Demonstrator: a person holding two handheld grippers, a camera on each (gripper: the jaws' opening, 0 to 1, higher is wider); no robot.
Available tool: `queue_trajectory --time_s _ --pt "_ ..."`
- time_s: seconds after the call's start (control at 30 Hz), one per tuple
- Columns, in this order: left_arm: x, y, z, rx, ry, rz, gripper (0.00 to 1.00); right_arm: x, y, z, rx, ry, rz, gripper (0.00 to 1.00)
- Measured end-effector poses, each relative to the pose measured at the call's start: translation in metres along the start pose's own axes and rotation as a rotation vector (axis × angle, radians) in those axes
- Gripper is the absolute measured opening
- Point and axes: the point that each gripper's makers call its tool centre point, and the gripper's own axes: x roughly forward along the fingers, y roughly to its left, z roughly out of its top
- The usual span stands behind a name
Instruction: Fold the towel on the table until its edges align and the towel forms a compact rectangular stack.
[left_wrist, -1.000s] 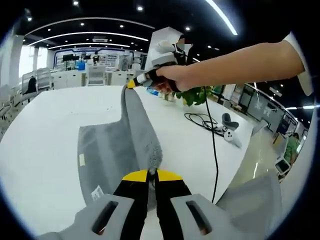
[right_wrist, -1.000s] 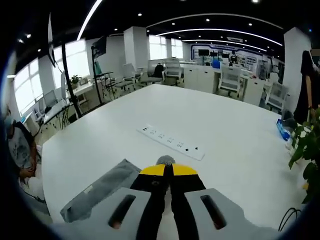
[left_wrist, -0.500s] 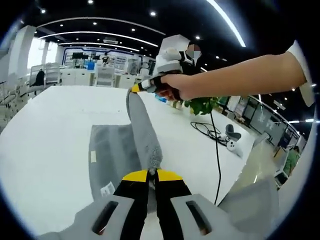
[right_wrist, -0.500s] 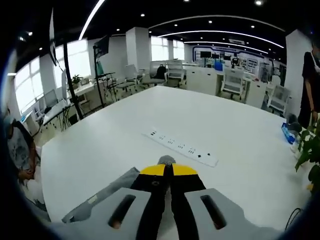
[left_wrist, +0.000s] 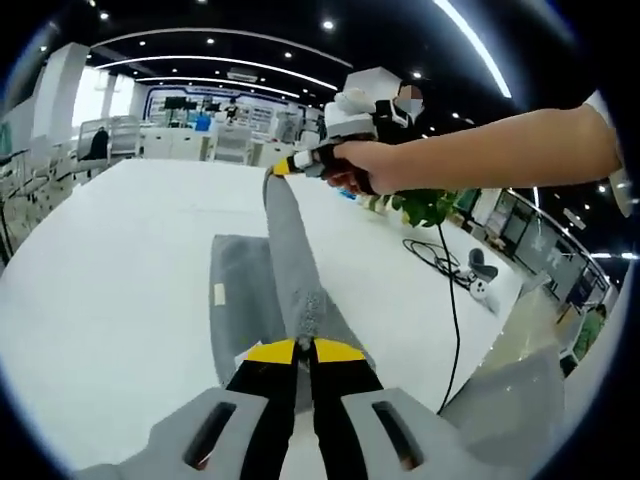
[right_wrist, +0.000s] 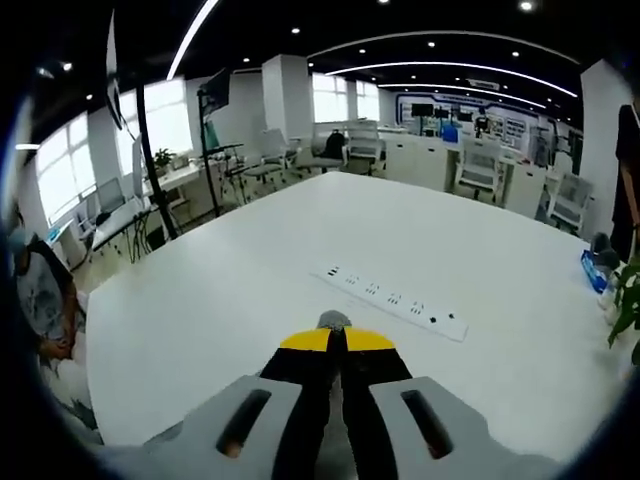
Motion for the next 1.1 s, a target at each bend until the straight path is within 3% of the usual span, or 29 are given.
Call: queue_trajectory --time_s 0.07,0.13,0.23,0.27,0.33,0.43,0.47,0.67,0.93,1.1 --pt "0.002 0.003 -0.008 -0.008 0.042 -0.004 0.04 0.007 0.006 -0.005 -0.002 0.009 0.008 0.00" --pt "0.003 0.007 -0.012 -0.008 0.056 -0.003 0.04 0.010 0.011 -0.003 -0.009 0.015 0.013 0.00" --pt "0.004 0.012 -0.019 -0.008 0.084 0.000 0.04 0.011 0.015 -0.015 -0.007 0.024 0.011 0.00" --pt "0.004 0.013 -0.026 -0.005 0.122 0.000 0.04 0.012 0.018 -0.017 -0.001 0.026 0.012 0.00" --pt "0.006 0.018 -0.028 -0.006 0.128 0.008 0.04 0.008 0.024 -0.020 0.000 0.029 0.012 0.00" --pt "0.010 0.025 -0.040 -0.010 0.182 0.013 0.04 0.018 0.030 -0.029 -0.003 0.048 0.015 0.00" --pt "0.010 0.027 -0.050 -0.006 0.234 0.010 0.04 0.025 0.032 -0.034 -0.008 0.060 0.015 0.00" --pt "0.015 0.034 -0.064 0.032 0.284 0.007 0.05 0.046 0.037 -0.051 -0.034 0.087 0.014 0.02" --pt "0.012 0.049 -0.075 0.039 0.321 0.018 0.06 0.043 0.038 -0.049 0.004 0.053 0.007 0.16" --pt "0.006 0.059 -0.081 0.061 0.352 0.031 0.06 0.040 0.030 -0.049 0.023 0.051 -0.001 0.17"
